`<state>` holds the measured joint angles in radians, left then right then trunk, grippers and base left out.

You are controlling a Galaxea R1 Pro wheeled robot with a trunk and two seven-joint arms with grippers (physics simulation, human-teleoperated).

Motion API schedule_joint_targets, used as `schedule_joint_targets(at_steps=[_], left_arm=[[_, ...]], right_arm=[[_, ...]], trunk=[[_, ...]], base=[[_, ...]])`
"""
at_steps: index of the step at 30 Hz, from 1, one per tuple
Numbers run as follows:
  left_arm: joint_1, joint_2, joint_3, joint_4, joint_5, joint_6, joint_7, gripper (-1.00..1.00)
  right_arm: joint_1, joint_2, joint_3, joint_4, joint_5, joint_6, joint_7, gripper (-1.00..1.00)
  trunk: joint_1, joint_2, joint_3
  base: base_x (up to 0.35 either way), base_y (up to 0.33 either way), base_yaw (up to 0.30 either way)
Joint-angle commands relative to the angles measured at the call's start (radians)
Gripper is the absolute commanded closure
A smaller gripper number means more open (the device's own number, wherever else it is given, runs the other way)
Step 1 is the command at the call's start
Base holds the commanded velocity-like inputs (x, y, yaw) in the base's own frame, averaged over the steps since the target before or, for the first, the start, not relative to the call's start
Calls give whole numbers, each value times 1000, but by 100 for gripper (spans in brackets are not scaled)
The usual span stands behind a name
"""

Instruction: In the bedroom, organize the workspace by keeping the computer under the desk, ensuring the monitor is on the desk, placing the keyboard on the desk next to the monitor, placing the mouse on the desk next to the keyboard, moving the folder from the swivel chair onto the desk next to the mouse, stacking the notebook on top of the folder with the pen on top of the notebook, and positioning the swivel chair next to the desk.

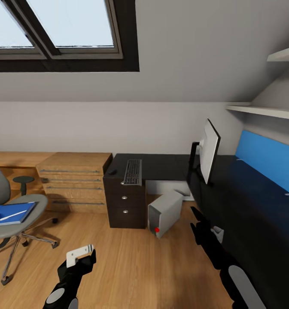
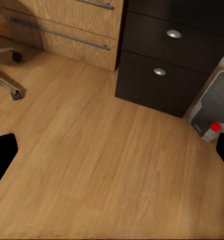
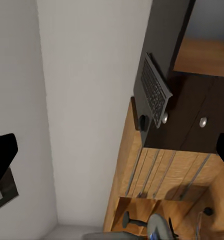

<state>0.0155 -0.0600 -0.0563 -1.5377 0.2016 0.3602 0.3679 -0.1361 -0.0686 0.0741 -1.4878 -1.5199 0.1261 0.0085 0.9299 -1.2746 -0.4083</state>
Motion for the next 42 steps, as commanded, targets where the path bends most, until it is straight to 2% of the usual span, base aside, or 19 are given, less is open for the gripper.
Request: schedule_joint_targets(at_steps=[1, 4, 7, 8, 12, 13, 16, 21, 26, 27, 28, 29, 34, 42], left_arm=[[0, 0, -2, -2, 10, 2, 8, -100], [0, 0, -2, -2, 10, 2, 8, -100], [0, 0, -2, -2, 9, 2, 8, -100], [0, -1, -2, -2, 9, 3, 8, -100], [0, -1, -2, -2, 8, 3, 8, -100], [0, -1, -2, -1, 7, 3, 8, -100], [0, -1, -2, -1, 7, 3, 8, -100], [0, -1, -2, -1, 6, 4, 8, -100], [0, -2, -3, 0, 5, 5, 8, -100], [0, -3, -3, 0, 4, 5, 9, -100], [0, -3, -3, 0, 4, 5, 9, -100], [0, -3, -3, 1, 4, 5, 9, -100], [0, -5, -5, 1, 4, 5, 10, -100], [0, -6, -7, 2, 3, 5, 26, -100]], right_arm=[[0, -3, -7, -1, -8, 1, 1, -100], [0, -16, -28, -1, -7, 3, 2, -100], [0, -64, -49, -2, 8, 6, 2, -100], [-1, -93, -55, -2, 22, 6, 2, -100], [-2, -141, -63, -4, 59, 7, 3, -100], [-2, -160, -65, -9, 78, 6, 3, -100], [-3, -187, -72, -16, 106, 5, 3, -100], [-4, -212, -110, -21, 142, 4, 2, -100], [-6, -221, -158, -19, 185, 4, 3, -100], [-7, -224, -171, -17, 211, 5, 2, -100], [-7, -224, -171, -17, 211, 5, 2, -100], [-9, -226, -179, -15, 244, 4, 0, -100], [-21, -229, -193, 5, 362, 4, -30, -100], [-89, -231, -205, 85, 587, 10, -121, -100]], trunk=[[-5, 7, 2], [-16, 28, 12], [-28, 49, 21], [-31, 56, 24], [-47, 84, 37], [-51, 91, 40], [-62, 112, 49], [-81, 147, 65], [-100, 182, 81], [-104, 189, 84], [-108, 196, 87], [-112, 203, 90], [-131, 238, 106], [-162, 294, 131]], base=[[-346, -50, 0], [-346, -86, 0], [-345, -130, 0], [-345, -151, 0], [-343, -162, 0], [-339, -176, 0], [-333, -185, 0], [-315, -209, 0], [-296, -231, 0], [-290, -239, 0], [-290, -239, 0], [-288, -241, 0], [-286, -244, 0], [-284, -248, 0]])
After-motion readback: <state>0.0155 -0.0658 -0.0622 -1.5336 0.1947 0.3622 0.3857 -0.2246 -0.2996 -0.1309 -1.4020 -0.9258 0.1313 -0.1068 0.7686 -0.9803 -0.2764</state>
